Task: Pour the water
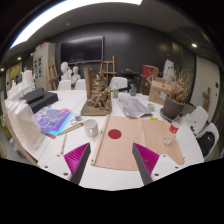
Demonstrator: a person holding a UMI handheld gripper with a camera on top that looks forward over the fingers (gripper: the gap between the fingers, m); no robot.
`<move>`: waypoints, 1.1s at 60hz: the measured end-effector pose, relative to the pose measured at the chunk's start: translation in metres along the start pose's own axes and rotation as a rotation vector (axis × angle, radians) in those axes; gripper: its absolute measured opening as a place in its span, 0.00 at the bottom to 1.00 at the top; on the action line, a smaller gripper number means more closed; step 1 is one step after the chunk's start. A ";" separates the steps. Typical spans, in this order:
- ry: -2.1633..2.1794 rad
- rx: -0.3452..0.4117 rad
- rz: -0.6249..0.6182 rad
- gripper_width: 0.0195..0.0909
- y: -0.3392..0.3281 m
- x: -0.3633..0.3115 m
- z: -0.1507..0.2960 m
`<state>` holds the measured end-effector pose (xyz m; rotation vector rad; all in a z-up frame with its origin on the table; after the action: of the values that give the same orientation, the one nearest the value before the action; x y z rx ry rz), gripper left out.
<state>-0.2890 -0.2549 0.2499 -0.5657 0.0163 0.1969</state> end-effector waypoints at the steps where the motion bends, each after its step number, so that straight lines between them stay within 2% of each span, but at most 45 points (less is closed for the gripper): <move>1: 0.003 0.000 -0.004 0.93 0.000 0.002 0.000; 8: 0.022 -0.004 -0.037 0.92 0.005 0.033 -0.003; 30: 0.050 -0.010 -0.148 0.93 0.054 0.229 -0.028; 42: 0.047 0.060 -0.176 0.94 0.116 0.331 -0.026; 62: 0.037 0.127 -0.152 0.92 0.247 0.380 -0.007; 66: 0.039 0.140 -0.154 0.85 0.265 0.386 -0.003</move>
<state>0.0397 0.0323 0.0793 -0.4291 0.0242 0.0347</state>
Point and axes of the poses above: the point between the fingertips, and its own axes, seen from behind it with the camera up: x to the right, z up, y forward, the way the camera looks, the point moved 1 cm from there along -y, backward, against the way the camera looks, and after that the axes turned 6 degrees about y, right-handed, at the moved point
